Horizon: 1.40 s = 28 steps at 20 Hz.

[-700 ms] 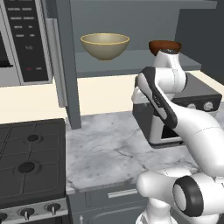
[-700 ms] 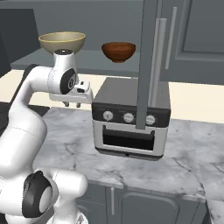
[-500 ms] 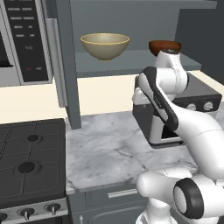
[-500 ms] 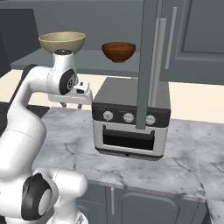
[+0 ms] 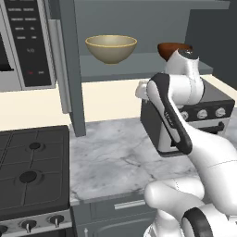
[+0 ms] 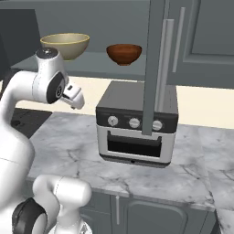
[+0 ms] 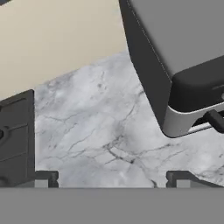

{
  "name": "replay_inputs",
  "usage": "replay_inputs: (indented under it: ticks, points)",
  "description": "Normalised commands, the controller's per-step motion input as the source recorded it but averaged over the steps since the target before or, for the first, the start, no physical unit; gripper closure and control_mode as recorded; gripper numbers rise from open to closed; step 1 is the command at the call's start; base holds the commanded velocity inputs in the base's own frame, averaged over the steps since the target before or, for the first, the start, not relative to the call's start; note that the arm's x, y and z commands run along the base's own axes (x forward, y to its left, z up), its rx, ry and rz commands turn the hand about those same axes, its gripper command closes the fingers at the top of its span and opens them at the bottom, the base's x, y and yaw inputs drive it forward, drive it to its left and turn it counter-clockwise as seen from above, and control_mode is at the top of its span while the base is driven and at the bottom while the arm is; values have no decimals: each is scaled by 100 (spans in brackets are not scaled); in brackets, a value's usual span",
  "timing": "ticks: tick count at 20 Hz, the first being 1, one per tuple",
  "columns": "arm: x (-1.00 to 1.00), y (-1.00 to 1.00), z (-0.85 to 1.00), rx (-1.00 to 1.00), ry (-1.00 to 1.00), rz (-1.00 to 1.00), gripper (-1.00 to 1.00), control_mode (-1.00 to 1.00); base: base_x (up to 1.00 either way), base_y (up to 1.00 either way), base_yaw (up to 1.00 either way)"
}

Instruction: Take the smaller bowl and place it next to the appetizer plate on the dining counter , and place the larger bowl next to the plate with cooked food.

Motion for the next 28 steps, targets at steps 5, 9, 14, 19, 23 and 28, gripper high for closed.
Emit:
replay_inputs:
  ticks: [5, 9, 14, 19, 23, 28]
  points:
    - [-23, -4, 86, 22, -8, -21, -100, -100, 0, 0, 0]
    - [-45, -12, 86, 22, -11, -11, -100, -100, 0, 0, 0]
    - [-28, 0, 99, 14, -37, -15, -100, -100, 0, 0, 0]
    - [-1, 0, 66, 20, -23, -8, -100, -100, 0, 0, 0]
    - [31, 0, 27, 20, -9, 0, -100, -100, 0, 0, 0]
    - [58, 16, 8, 4, -5, 0, -100, -100, 0, 0, 0]
